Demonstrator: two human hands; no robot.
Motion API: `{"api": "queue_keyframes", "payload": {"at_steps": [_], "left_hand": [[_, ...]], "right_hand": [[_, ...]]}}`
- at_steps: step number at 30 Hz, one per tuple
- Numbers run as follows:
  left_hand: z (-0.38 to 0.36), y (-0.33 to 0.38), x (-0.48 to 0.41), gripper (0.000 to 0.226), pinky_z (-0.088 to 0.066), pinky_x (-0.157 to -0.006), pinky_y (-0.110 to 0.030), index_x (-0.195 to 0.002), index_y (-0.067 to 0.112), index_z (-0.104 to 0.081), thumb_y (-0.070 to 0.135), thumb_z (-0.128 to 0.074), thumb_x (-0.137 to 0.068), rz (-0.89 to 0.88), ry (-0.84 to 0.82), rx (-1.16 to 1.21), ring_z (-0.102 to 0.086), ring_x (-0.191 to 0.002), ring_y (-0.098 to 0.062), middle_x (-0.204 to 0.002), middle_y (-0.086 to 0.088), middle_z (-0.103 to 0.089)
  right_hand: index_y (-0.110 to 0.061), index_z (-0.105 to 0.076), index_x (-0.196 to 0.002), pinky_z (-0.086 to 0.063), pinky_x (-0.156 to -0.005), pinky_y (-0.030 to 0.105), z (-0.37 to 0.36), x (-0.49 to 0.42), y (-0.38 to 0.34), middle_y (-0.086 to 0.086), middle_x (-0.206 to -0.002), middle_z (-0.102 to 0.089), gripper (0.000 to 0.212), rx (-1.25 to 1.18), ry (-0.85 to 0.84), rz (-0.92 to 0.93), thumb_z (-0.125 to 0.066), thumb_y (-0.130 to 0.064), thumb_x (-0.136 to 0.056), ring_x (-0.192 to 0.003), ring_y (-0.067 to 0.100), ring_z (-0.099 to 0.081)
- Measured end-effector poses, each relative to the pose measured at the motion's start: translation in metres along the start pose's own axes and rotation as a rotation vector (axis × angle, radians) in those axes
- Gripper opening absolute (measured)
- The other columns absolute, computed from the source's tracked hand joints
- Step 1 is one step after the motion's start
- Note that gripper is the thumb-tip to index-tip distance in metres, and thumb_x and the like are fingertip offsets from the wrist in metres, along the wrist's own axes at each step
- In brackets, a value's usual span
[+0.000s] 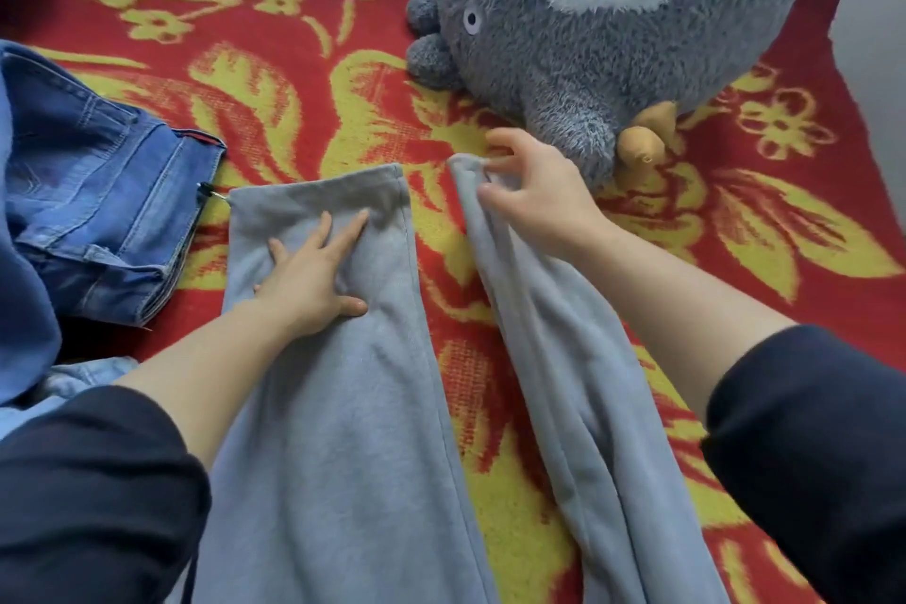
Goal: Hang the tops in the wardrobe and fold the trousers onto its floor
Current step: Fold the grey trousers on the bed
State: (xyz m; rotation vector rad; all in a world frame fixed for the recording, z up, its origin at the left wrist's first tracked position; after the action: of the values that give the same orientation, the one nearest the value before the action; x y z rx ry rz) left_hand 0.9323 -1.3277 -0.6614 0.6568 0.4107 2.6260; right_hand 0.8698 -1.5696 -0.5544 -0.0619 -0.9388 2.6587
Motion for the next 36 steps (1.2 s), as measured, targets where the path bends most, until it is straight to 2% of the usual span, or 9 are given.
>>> {"api": "queue_keyframes", "payload": {"at_steps": [3,10,13,16,19,24,27,32,36], "left_hand": [[-0.003,-0.004,-0.001,0.103,-0.014,-0.108,-0.072,-0.145,0.055,0.002,0.042,-0.074,-0.077,0.014,0.015,-0.005,0.001,-0.146,-0.042,-0.161,0.003,0.005],[-0.004,0.003,0.01,0.09,-0.017,-0.099,-0.077,-0.146,0.052,-0.011,0.04,-0.072,-0.081,0.103,0.056,0.014,0.007,-0.143,-0.046,-0.161,0.009,0.0],[-0.015,0.025,0.035,0.066,-0.025,-0.103,-0.066,-0.144,0.035,-0.034,0.025,-0.066,-0.087,0.111,0.315,-0.107,-0.014,-0.14,-0.037,-0.153,-0.011,-0.022],[-0.038,0.067,0.066,0.027,-0.042,-0.084,-0.049,-0.118,0.017,-0.058,0.014,-0.056,-0.092,-0.084,0.53,0.022,-0.046,-0.107,-0.034,-0.114,-0.014,-0.056],[-0.057,0.115,0.079,0.035,-0.047,-0.068,-0.037,-0.081,0.015,-0.064,0.045,-0.05,-0.093,0.097,0.276,0.542,-0.062,-0.073,-0.027,-0.071,-0.008,-0.069],[-0.041,0.156,0.061,0.025,-0.039,-0.041,-0.019,-0.069,0.016,-0.051,0.018,-0.051,-0.094,0.211,0.25,0.914,-0.048,-0.028,-0.009,-0.042,0.005,-0.057],[-0.003,0.167,0.042,0.011,-0.043,-0.037,-0.017,-0.103,0.019,-0.052,0.017,-0.043,-0.098,0.11,0.395,1.019,-0.059,-0.037,-0.01,-0.058,-0.002,-0.065],[-0.031,0.152,0.034,0.049,-0.053,-0.087,-0.04,-0.132,0.018,-0.04,0.02,-0.059,-0.088,0.104,0.141,0.844,-0.064,-0.102,-0.024,-0.121,-0.009,-0.061],[-0.07,0.136,0.053,0.072,-0.041,-0.095,-0.029,-0.147,0.014,-0.031,0.025,-0.066,-0.085,0.152,0.1,0.72,-0.051,-0.115,-0.02,-0.13,-0.004,-0.048]], "right_hand": [[-0.023,-0.021,-0.152,-0.035,-0.107,0.032,-0.021,-0.002,-0.007,0.003,-0.146,-0.046,0.073,-0.063,-0.131,-0.003,-0.057,-0.015,-0.089,-0.121,0.017,-0.052],[-0.012,-0.037,-0.145,-0.027,-0.114,0.036,-0.045,0.089,0.053,0.005,-0.151,-0.038,0.053,0.256,-0.225,-0.005,-0.047,-0.016,-0.094,-0.14,0.02,-0.032],[-0.011,-0.05,-0.134,-0.039,-0.102,0.039,-0.029,0.121,0.074,0.006,-0.135,-0.052,0.044,0.271,-0.047,0.039,-0.052,-0.012,-0.09,-0.126,0.024,-0.046],[-0.01,-0.054,-0.122,-0.042,-0.079,0.035,-0.004,0.136,0.092,0.006,-0.111,-0.056,0.035,0.228,0.206,-0.164,-0.055,-0.019,-0.088,-0.102,0.026,-0.054],[-0.009,-0.059,-0.102,-0.046,-0.07,0.037,0.009,0.142,0.109,0.004,-0.093,-0.061,0.03,0.187,0.063,-0.486,-0.058,-0.034,-0.084,-0.089,0.028,-0.058],[-0.013,-0.073,-0.079,-0.058,-0.069,0.042,0.036,0.145,0.105,0.012,-0.075,-0.071,0.025,-0.022,0.192,-0.576,-0.049,-0.008,-0.074,-0.075,0.031,-0.069],[-0.015,-0.065,-0.075,-0.058,-0.055,0.034,0.05,0.133,0.104,0.004,-0.057,-0.068,0.019,-0.345,0.332,-0.563,-0.049,-0.007,-0.081,-0.053,0.02,-0.068],[-0.015,-0.046,-0.141,-0.048,-0.081,0.026,0.025,0.154,0.111,0.002,-0.117,-0.06,0.053,-0.368,-0.113,-0.526,-0.058,-0.011,-0.09,-0.101,0.016,-0.059],[-0.009,-0.051,-0.136,-0.044,-0.101,0.038,0.005,0.19,0.122,0.008,-0.122,-0.062,0.05,-0.23,-0.12,-0.461,-0.056,-0.007,-0.086,-0.116,0.024,-0.057]]}}
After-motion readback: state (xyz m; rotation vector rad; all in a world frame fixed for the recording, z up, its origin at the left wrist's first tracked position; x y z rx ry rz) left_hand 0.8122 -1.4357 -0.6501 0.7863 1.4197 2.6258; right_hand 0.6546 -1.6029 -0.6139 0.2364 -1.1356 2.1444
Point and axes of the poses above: each hand's wrist, its own x-axis away from the middle knuckle, its own z-axis out of the back of the hand, y = z × x, the point moved 2 cm from there along -x, towards the middle knuckle
